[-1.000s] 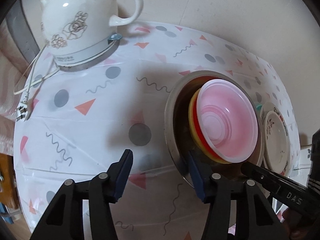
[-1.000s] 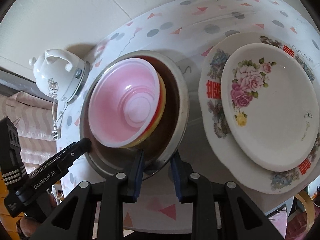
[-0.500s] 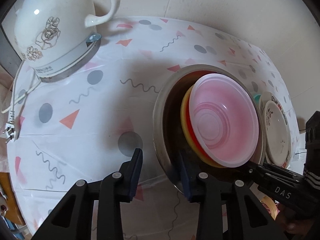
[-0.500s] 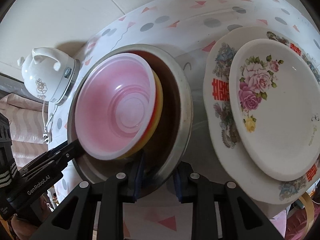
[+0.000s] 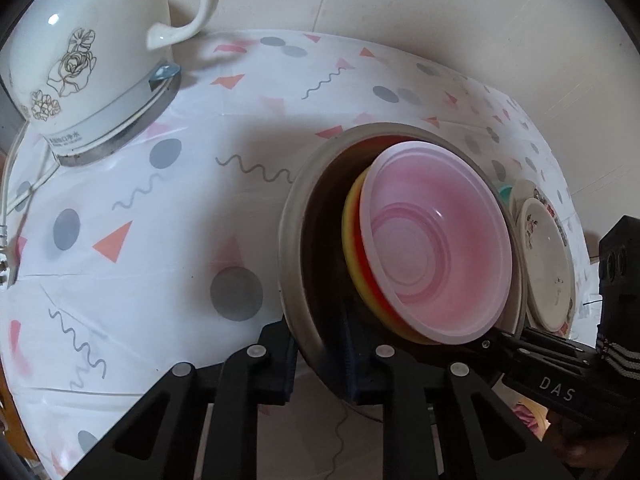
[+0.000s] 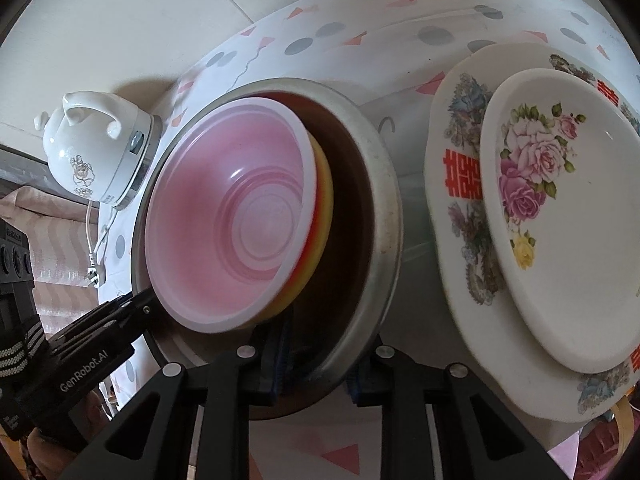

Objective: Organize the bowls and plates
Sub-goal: 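Lift the nested bowls with the right gripper and carry them over the plate stack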

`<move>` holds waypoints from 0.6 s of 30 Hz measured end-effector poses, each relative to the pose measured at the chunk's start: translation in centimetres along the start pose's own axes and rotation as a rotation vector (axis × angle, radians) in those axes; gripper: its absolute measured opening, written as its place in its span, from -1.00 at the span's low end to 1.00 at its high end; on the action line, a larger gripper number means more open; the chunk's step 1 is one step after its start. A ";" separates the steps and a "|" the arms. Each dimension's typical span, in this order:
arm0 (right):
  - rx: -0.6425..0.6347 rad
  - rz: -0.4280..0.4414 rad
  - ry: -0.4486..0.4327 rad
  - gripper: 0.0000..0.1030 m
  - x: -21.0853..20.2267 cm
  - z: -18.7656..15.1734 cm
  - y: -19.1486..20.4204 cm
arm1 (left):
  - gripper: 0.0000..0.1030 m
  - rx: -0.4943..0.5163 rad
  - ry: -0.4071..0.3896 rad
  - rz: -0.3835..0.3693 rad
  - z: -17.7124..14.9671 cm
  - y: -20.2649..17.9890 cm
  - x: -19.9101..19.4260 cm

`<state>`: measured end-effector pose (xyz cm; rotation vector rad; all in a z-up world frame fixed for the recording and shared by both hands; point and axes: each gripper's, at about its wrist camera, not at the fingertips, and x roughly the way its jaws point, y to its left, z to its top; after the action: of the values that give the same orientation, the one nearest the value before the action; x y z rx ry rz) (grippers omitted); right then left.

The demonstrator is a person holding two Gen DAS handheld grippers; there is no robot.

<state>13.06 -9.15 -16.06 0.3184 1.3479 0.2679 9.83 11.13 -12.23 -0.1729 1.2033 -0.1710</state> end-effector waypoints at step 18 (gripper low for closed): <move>-0.020 0.047 -0.032 -0.62 -1.6 -1.8 -1.4 | -0.63 -0.010 -0.038 0.002 -1.3 0.0 -0.8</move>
<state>10.99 -10.94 -15.50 0.3364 1.3062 0.3144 8.31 11.24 -12.00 -0.1827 1.1670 -0.1593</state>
